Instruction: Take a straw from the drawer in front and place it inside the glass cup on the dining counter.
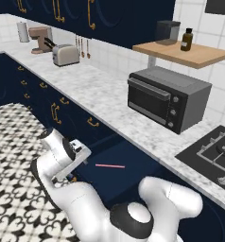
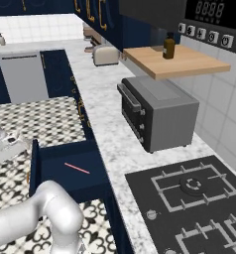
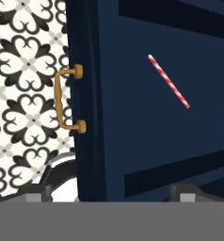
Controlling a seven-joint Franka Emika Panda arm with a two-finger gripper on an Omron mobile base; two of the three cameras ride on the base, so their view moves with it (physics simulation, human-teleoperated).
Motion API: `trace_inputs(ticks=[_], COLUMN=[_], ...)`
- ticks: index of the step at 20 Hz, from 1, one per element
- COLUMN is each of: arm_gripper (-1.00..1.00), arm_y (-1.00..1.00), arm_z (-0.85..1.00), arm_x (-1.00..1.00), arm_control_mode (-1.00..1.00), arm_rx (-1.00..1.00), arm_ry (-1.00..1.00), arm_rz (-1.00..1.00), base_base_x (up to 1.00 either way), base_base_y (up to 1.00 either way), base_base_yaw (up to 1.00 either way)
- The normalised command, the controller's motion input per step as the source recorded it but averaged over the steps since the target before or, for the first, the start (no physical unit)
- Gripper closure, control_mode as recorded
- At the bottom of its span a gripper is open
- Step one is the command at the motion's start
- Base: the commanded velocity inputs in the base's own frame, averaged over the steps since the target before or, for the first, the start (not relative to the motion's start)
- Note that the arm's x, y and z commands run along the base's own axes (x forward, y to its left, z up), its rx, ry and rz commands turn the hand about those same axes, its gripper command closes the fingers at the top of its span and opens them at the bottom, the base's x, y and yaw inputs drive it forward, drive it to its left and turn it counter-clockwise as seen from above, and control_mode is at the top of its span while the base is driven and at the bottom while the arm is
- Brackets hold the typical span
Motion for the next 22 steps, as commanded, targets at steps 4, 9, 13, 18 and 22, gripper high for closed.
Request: trace_inputs(ticks=[4, 9, 13, 18, 22], arm_gripper=[-1.00, -1.00, -1.00, -1.00, -1.00], arm_y=[-0.81, -0.61, -0.42, -0.41, -0.19], arm_z=[0.08, -0.21, -0.32, -0.39, -0.52], arm_x=[0.36, 0.80, 0.80, 0.61, 0.51], arm_control_mode=[-1.00, -1.00, -1.00, -1.00, -1.00], arm_rx=[0.00, 0.01, 0.02, 0.08, 0.09], arm_ry=[0.00, 0.06, 0.10, 0.19, 0.16], arm_rz=[0.05, 0.19, 0.21, 0.18, 0.18], base_base_x=[0.00, 0.00, 0.00, 0.00, 0.00], base_base_y=[0.00, 0.00, 0.00, 0.00, 0.00], base_base_yaw=[0.00, 0.00, 0.00, 0.00, 0.00])
